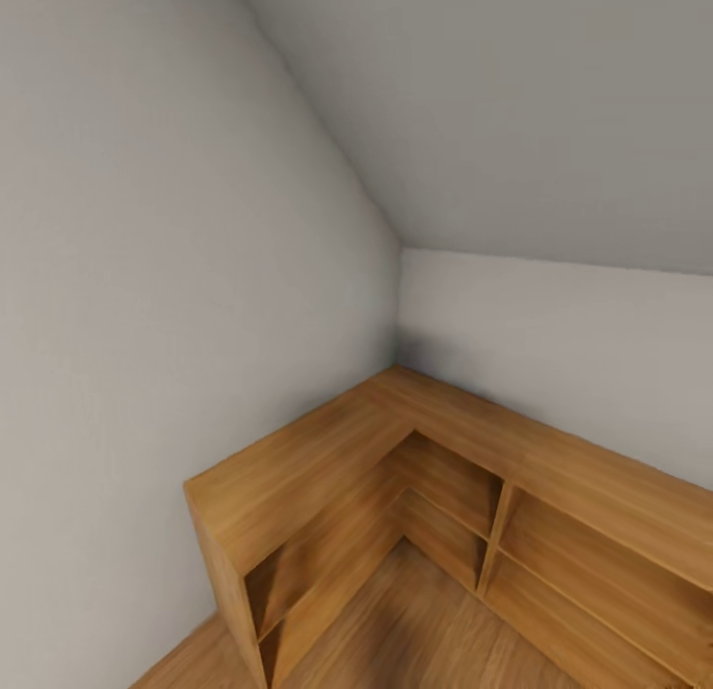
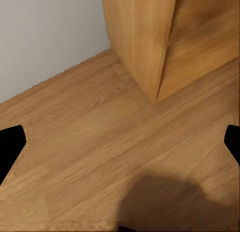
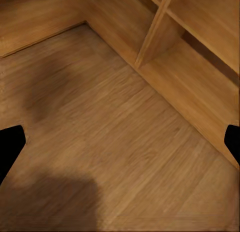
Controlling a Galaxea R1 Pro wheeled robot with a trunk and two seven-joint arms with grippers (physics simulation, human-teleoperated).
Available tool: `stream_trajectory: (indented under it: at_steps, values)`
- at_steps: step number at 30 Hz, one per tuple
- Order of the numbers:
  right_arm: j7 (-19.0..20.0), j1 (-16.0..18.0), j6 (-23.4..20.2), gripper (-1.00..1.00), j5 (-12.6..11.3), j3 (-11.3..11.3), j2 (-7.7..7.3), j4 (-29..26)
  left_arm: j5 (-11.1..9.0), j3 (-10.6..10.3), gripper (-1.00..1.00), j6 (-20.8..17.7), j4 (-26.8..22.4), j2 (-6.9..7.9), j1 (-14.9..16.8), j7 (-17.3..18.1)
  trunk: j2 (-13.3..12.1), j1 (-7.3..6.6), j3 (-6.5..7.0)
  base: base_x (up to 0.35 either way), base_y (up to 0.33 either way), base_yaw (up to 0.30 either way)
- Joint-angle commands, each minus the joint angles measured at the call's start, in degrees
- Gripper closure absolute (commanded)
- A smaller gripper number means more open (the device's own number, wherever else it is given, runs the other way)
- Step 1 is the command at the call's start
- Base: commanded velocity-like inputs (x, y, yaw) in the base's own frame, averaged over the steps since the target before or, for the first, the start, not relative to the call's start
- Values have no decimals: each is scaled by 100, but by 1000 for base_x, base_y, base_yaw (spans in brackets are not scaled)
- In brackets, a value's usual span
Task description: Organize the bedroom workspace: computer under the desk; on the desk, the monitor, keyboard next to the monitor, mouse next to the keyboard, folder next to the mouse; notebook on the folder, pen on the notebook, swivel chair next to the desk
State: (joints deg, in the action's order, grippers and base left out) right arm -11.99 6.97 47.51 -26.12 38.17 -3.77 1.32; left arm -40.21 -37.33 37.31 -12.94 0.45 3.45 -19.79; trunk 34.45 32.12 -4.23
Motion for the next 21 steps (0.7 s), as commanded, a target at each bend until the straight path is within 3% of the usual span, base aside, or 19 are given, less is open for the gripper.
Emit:
stream_trajectory:
  at_steps: [1, 3, 5, 6, 8, 9, 13, 21]
  values:
    - [-16, -141, 32, -100, -28, 37, 125, 16, -3, -59, -100, 30, 572, 16, -12, 143, 9, 2, -4, 0, 0, -222]
    - [-8, -271, 44, -100, -32, 38, 250, 17, -17, -49, -100, 50, 975, 139, -218, 641, 9, 2, 7, 0, 0, -213]
    - [-20, -303, 52, -100, -37, 36, 311, 17, -76, -38, -100, 152, 1071, 257, -357, 957, 9, 2, 19, 0, 0, -207]
    - [-26, -326, 66, -100, -43, 30, 340, 17, -300, -21, -100, 559, 1120, 341, -446, 1189, 9, 2, 25, 0, 0, -203]
    - [-30, -344, 75, -100, -50, 24, 349, 17, -610, -15, -100, 1119, 1145, 372, -539, 1329, 9, 2, 37, 0, 0, -203]
    - [-32, -351, 78, -100, -64, 23, 353, 17, -753, -14, -100, 1416, 1154, 382, -619, 1383, 9, 2, 43, 0, 0, -202]
    - [-38, -360, 86, -100, -104, 24, 363, 17, -950, -5, -100, 1857, 1167, 404, -813, 1464, 9, 2, 67, 0, 0, -201]
    - [-41, -363, 86, -100, -129, 16, 356, 17, -1013, -19, -100, 2037, 1164, 380, -887, 1501, 9, 2, 94, 0, 0, -229]
